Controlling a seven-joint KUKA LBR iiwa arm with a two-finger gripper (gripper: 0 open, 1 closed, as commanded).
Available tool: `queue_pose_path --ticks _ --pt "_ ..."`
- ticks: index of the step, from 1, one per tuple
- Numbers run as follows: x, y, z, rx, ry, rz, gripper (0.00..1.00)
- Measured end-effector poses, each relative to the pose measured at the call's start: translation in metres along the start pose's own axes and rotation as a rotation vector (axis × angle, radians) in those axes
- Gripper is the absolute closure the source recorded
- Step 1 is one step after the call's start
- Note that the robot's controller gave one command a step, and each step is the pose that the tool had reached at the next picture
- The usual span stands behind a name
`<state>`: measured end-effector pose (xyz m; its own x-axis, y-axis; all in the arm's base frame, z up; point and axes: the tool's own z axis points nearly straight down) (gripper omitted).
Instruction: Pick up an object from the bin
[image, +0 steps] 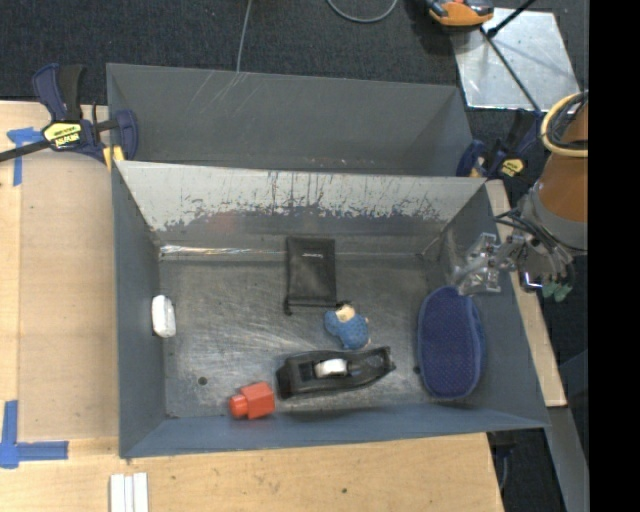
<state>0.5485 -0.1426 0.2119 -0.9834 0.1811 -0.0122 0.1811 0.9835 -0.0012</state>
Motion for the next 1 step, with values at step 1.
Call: queue_pose_path --ticks 1 --pt "0.0017 0.0000 0.0043 -0.001 0.008 0.001 0.00"
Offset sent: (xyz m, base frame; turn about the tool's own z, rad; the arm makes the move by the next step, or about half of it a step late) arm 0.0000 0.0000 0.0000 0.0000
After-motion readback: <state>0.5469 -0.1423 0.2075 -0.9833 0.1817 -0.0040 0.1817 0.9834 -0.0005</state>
